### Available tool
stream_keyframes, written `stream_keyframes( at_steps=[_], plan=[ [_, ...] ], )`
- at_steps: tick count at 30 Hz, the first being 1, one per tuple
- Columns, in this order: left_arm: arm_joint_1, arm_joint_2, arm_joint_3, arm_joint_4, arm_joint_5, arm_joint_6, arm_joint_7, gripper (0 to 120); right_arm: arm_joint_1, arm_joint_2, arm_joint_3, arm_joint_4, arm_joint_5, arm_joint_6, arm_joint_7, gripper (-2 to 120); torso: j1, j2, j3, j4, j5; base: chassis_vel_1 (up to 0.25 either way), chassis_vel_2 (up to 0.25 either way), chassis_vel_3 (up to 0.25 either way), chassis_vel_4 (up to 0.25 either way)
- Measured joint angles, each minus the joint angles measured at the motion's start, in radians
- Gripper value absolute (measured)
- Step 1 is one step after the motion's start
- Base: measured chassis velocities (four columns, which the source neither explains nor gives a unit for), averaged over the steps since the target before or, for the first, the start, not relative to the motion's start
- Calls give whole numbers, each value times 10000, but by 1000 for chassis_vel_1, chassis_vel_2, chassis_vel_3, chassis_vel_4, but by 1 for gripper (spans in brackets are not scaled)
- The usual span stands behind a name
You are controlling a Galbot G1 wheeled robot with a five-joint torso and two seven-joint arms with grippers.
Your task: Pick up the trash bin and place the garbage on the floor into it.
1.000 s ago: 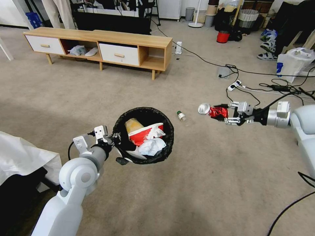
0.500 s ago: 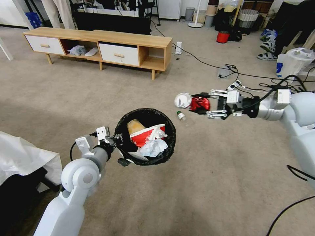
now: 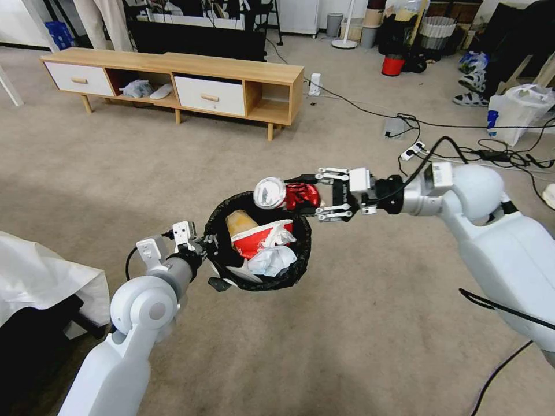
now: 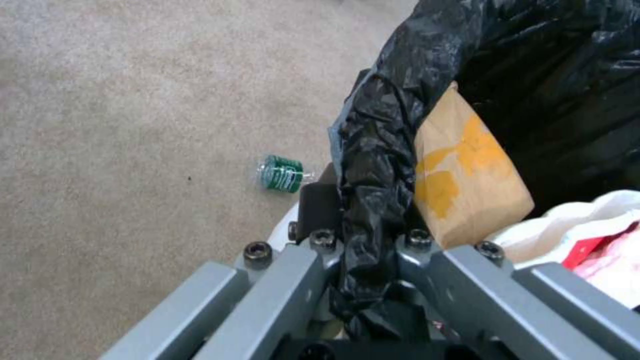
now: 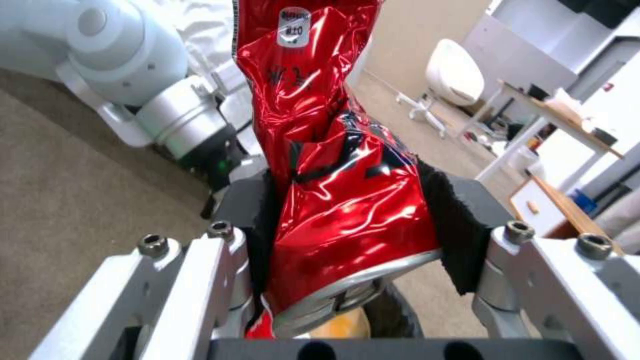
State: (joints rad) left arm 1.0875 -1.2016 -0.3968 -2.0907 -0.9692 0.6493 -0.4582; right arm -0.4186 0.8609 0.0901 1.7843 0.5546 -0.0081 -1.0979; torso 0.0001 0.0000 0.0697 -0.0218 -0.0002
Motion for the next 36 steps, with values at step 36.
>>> stream_keyframes(
  at_steps=[36],
  plan=[
    [-36, -48, 10, -116, -446, 101, -151, 3, 1372, 717, -1779, -1054, -90, 250, -22, 46, 0, 0, 0, 0, 1, 0, 0, 0, 0]
  ],
)
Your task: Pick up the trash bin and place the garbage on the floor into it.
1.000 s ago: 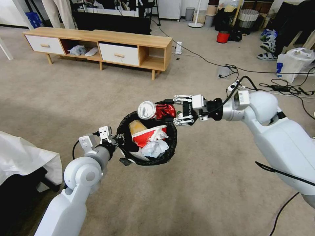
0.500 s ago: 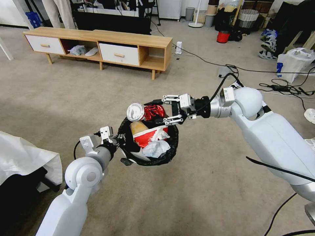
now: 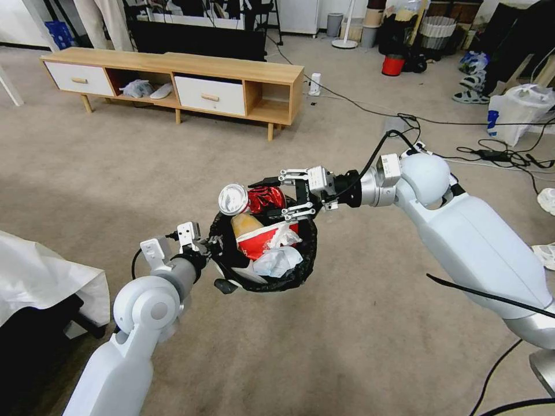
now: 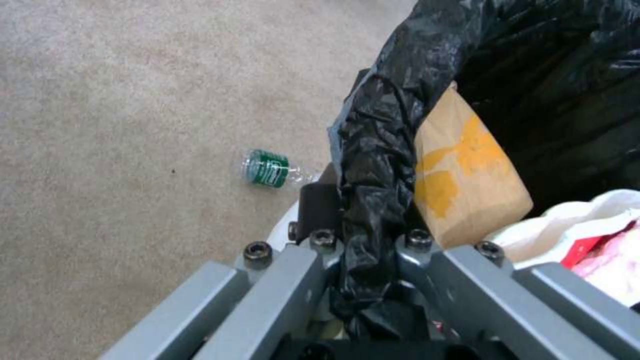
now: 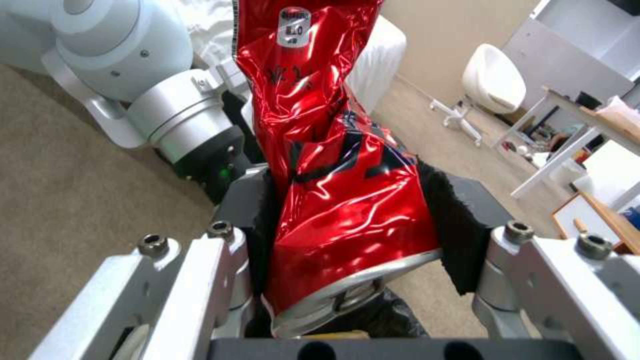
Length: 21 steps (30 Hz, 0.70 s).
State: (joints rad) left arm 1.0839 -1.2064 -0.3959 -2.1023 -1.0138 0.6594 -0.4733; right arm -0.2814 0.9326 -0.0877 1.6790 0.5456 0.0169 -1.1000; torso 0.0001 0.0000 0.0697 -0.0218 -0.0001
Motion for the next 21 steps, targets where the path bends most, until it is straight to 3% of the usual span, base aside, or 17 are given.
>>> stream_keyframes(
  at_steps=[11, 21],
  plan=[
    [-13, 1, -11, 32, -11, 0, -2, 3, -254, -78, -12, 0, 51, 148, 261, 47, 0, -1, -1, 0, 1, 0, 0, 0, 0],
    [-18, -11, -28, 34, 17, -7, -2, 3, -638, -267, 129, 46, 72, 333, 385, 85, 0, 0, -1, 0, 1, 0, 0, 0, 0]
  ],
)
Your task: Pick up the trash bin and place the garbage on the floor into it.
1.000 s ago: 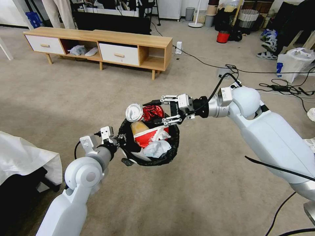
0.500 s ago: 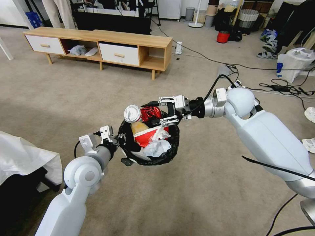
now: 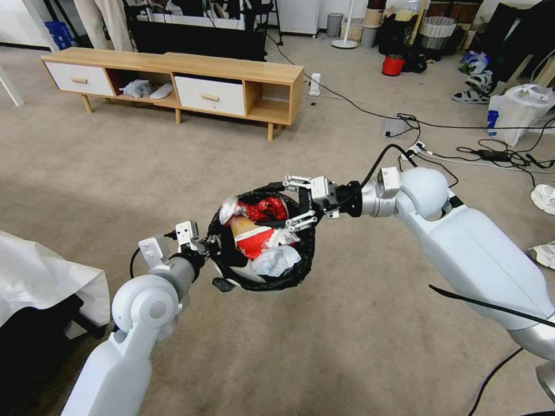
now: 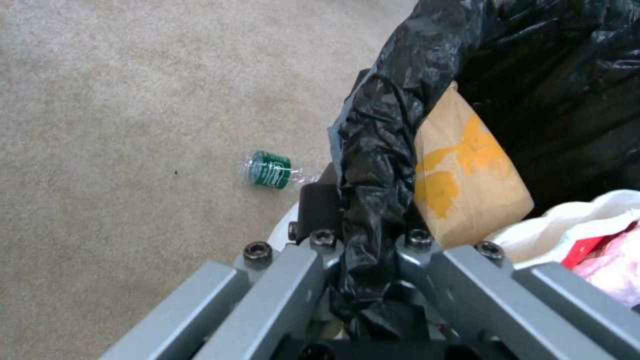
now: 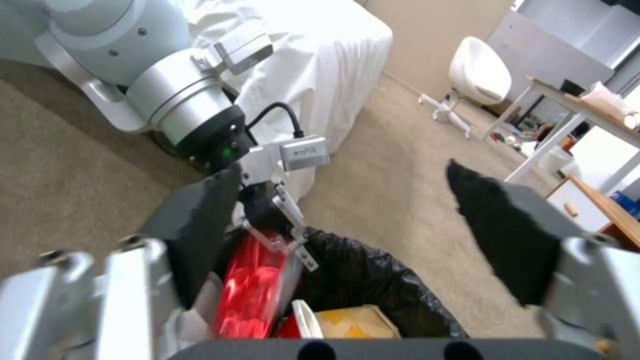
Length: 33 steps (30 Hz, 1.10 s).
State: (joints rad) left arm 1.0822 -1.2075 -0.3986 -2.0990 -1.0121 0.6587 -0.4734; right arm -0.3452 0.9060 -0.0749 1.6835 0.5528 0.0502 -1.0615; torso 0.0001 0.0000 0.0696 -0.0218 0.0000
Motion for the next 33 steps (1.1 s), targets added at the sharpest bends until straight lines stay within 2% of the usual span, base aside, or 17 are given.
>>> stream_keyframes(
  at_steps=[1, 3, 6, 26, 29, 31, 32, 33],
  plan=[
    [0, 0, 0, 0, 0, 0, 0, 3, 0, 0, 0, 0, 0, 0, 0, 85, 0, 0, 0, 0, 0, 0, 0, 0, 0],
    [0, -8, 1, -6, 7, -3, 0, 3, -35, -11, 33, 19, 20, 20, 37, 95, 0, 0, 0, 0, 0, 0, 0, 0, 0],
    [8, -8, 0, -14, 12, -8, 1, 3, -52, -16, 52, 26, 33, 29, 61, 99, 0, 0, 0, 0, 0, 0, 0, 0, 0],
    [29, 22, -39, -52, -23, -22, -12, 3, -132, -50, 294, 122, 93, 34, 258, 100, 0, 0, 1, 1, 0, 0, 0, 0, 0],
    [29, 22, -67, -52, -84, -22, -69, 3, -224, -133, 448, 272, 184, -68, 652, 100, 0, 0, 0, 1, -1, 0, 0, 0, 0],
    [28, 22, -142, -52, -143, -23, -112, 3, -399, -258, 583, 509, 410, -257, 1731, 100, 0, 0, 0, 0, 0, 0, 0, 0, 0],
    [28, 22, -142, -52, -143, -23, -112, 3, -399, -258, 583, 509, 410, -257, 1731, 100, 0, 0, 0, 0, 0, 0, 0, 0, 0],
    [28, 28, -167, -52, -165, -22, -127, 3, -526, -326, 673, 693, 526, -477, 2533, 100, 0, 0, 0, 0, 0, 0, 0, 0, 0]
  ],
)
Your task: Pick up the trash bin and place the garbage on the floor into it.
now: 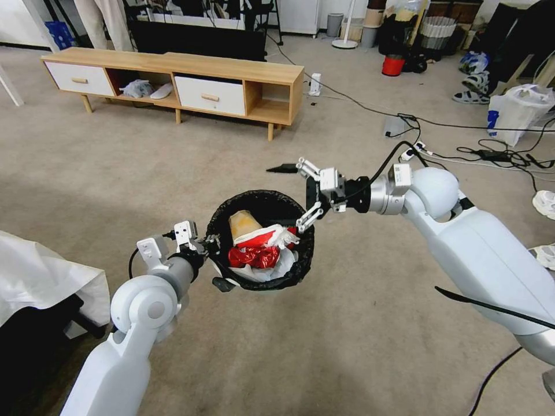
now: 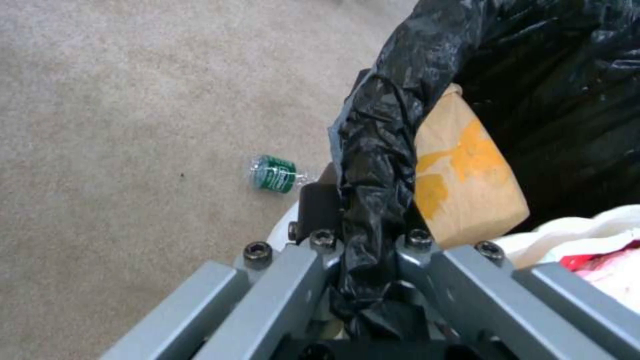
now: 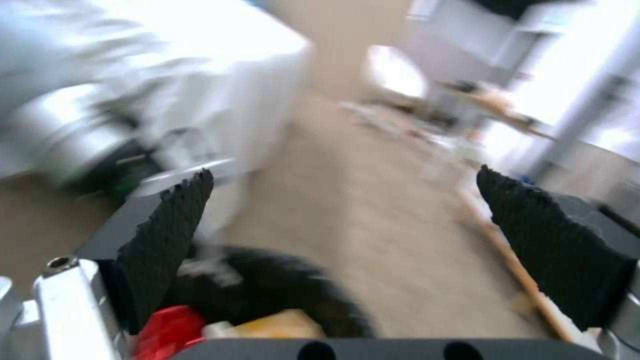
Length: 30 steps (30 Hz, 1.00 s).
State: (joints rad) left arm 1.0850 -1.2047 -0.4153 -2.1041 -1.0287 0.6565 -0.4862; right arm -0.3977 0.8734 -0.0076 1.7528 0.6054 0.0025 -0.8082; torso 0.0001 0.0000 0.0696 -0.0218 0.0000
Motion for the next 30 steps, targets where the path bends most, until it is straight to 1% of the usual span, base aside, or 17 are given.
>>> stream_keyframes(
  at_steps=[1, 2, 5, 6, 8, 9, 10, 12, 13, 14, 16, 17, 20, 21, 22, 26, 30],
  plan=[
    [0, 11, -16, -3, -31, 5, -16, 3, -110, -53, 89, 166, 112, -245, 648, 100, 0, 0, 0, 2, 0, 0, 0, 0, 0],
    [0, 11, -16, -3, -31, 5, -16, 3, -110, -53, 89, 166, 112, -245, 648, 100, 0, 0, 0, 2, 0, 0, 0, 0, 0],
    [-6, 35, -90, -88, -196, 81, -145, 3, -597, -323, 459, 842, 936, -1286, 3300, 100, 0, 0, 0, 0, 1, 0, 0, 0, 0],
    [-6, 35, -90, -88, -196, 81, -145, 3, -597, -323, 459, 842, 936, -1286, 3300, 100, 0, 0, 0, 0, 1, 0, 0, 0, 0],
    [-21, 37, -145, -119, -304, 141, -227, 3, -902, -534, 624, 1251, 1607, -1979, 4853, 100, 0, 1, 0, -3, 1, 0, 0, 0, 0],
    [-36, 41, -180, -121, -333, 155, -253, 3, -1078, -636, 701, 1501, 2056, -2419, 5805, 100, 0, 0, 2, -3, 0, 0, 0, 0, 0],
    [-36, 41, -180, -121, -333, 155, -253, 3, -1078, -636, 701, 1501, 2056, -2419, 5805, 100, 0, 0, 2, -3, 0, 0, 0, 0, 0],
    [-71, 42, -237, -131, -388, 173, -298, 3, -1376, -735, 826, 1827, 2841, -3120, 7453, 100, 0, 0, 2, -1, 0, 0, 0, 0, 0],
    [-71, 42, -237, -131, -388, 173, -298, 3, -1376, -735, 826, 1827, 2841, -3120, 7453, 100, 0, 0, 2, -1, 0, 0, 0, 0, 0],
    [-79, 49, -243, -148, -417, 181, -314, 3, -1509, -747, 866, 1918, 3182, -3334, 8245, 100, 0, 0, 2, 0, 0, 0, 0, 0, 0],
    [-80, 78, -246, -180, -445, 191, -333, 3, -1668, -736, 894, 1998, 3590, -3609, 9197, 100, 0, 0, 2, 0, 1, 0, 0, 0, 0],
    [-80, 78, -246, -180, -445, 191, -333, 3, -1668, -736, 894, 1998, 3590, -3609, 9197, 100, 0, 0, 2, 0, 1, 0, 0, 0, 0],
    [-35, 135, -280, -249, -470, 200, -353, 3, -1888, -639, 903, 2152, 4177, -4025, 10467, 100, 0, 0, 2, 2, 1, 0, 0, 0, 0],
    [-35, 135, -280, -249, -470, 200, -353, 3, -1888, -639, 903, 2152, 4177, -4025, 10467, 100, 0, 0, 2, 2, 1, 0, 0, 0, 0],
    [1, 173, -304, -289, -487, 205, -358, 3, -2001, -595, 904, 2198, 4321, -4154, 10799, 100, 0, 0, 2, 2, -1, 0, 0, 0, 0],
    [65, 271, -377, -374, -516, 217, -366, 3, -2428, -553, 1051, 2229, 4232, -4204, 10946, 100, 0, 0, 1, 1, 0, 0, 0, 0, 0],
    [89, 320, -421, -421, -531, 221, -367, 3, -2833, -548, 1265, 2280, 3985, -4183, 10749, 100, 0, 0, 1, 0, 0, 0, 0, 0, 0]
  ],
)
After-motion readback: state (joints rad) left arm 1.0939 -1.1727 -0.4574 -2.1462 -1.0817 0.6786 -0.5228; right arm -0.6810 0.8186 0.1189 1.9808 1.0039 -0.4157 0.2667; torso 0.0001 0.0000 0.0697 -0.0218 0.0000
